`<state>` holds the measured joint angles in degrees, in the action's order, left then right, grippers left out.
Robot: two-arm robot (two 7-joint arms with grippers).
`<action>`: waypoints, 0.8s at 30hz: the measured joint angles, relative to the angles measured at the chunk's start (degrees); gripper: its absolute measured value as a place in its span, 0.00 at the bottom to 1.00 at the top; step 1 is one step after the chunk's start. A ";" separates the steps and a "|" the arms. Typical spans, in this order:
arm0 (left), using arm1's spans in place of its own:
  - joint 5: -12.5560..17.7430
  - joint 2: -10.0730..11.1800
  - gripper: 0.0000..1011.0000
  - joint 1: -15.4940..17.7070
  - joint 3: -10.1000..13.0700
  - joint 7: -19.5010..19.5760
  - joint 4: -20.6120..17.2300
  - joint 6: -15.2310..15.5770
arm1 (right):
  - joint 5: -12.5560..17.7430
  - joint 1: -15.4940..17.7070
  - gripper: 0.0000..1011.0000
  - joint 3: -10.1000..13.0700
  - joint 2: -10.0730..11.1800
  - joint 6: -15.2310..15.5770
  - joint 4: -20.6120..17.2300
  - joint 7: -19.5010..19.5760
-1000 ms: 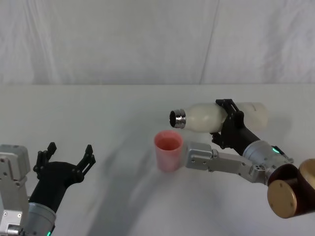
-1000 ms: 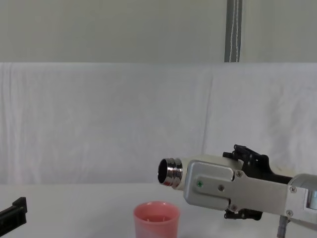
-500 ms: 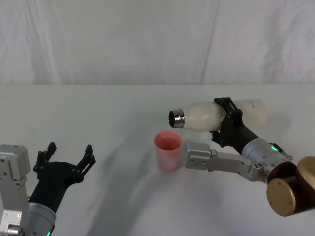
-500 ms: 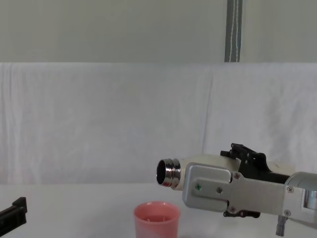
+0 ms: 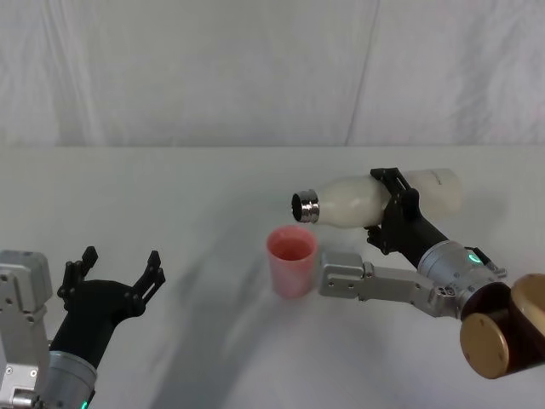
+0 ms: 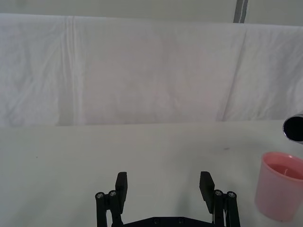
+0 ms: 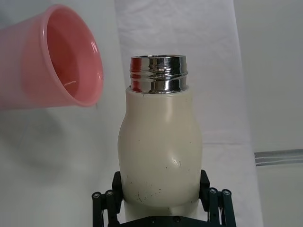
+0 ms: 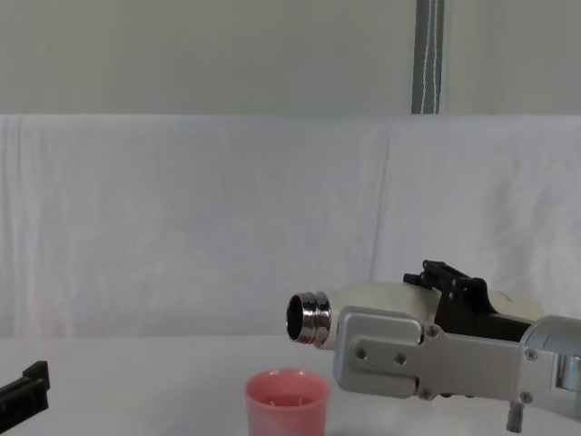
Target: Grasp the thermos with one hand and pour water into the cup lid.
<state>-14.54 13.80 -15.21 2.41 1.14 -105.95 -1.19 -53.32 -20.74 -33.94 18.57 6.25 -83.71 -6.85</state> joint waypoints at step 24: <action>0.00 0.00 0.99 0.00 0.00 0.00 0.00 0.00 | -3.18 0.69 0.94 -0.93 1.46 1.18 -1.84 0.02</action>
<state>-14.54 13.81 -15.21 2.41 1.14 -105.95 -1.19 -56.50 -20.05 -34.88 20.03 7.43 -85.56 -6.83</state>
